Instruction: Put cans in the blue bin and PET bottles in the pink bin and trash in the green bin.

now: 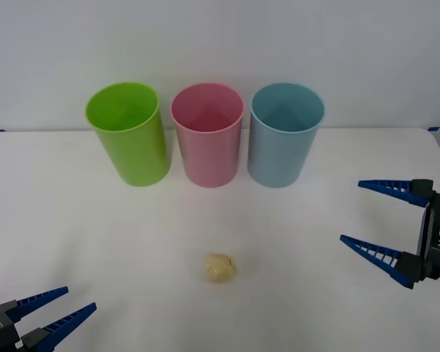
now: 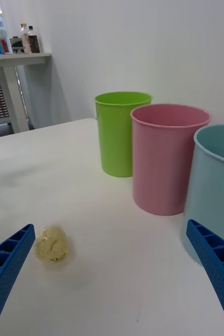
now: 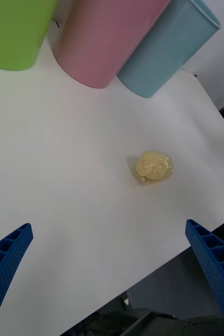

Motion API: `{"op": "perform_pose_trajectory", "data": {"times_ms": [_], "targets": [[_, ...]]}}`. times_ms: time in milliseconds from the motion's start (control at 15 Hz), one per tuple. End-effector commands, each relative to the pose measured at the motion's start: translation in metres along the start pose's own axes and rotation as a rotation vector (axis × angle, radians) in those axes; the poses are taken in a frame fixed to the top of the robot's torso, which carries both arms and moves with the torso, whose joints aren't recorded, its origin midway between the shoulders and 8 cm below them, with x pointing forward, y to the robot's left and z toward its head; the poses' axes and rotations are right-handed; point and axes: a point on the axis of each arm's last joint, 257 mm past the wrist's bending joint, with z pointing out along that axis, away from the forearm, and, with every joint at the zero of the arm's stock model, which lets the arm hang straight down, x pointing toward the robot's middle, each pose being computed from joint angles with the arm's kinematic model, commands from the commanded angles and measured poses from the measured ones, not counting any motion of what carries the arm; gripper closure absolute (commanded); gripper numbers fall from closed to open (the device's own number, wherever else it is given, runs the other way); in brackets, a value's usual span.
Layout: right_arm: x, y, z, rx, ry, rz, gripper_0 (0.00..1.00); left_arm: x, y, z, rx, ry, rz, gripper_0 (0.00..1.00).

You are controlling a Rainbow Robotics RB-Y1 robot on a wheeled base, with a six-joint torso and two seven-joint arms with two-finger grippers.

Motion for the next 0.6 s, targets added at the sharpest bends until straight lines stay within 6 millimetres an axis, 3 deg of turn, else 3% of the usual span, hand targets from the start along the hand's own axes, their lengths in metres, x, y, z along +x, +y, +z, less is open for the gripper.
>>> {"op": "perform_pose_trajectory", "data": {"times_ms": [67, 600], "targets": [[-0.022, 0.004, -0.013, 0.009, 0.082, -0.03, 0.0, 0.0, 0.0, 0.0, 0.0, 0.0, 0.0, 0.0], [-0.042, 0.025, -0.002, 0.024, 0.315, -0.042, 0.0, 0.0, 0.0, 0.0, 0.0, 0.0, 0.0, 0.0]]}}
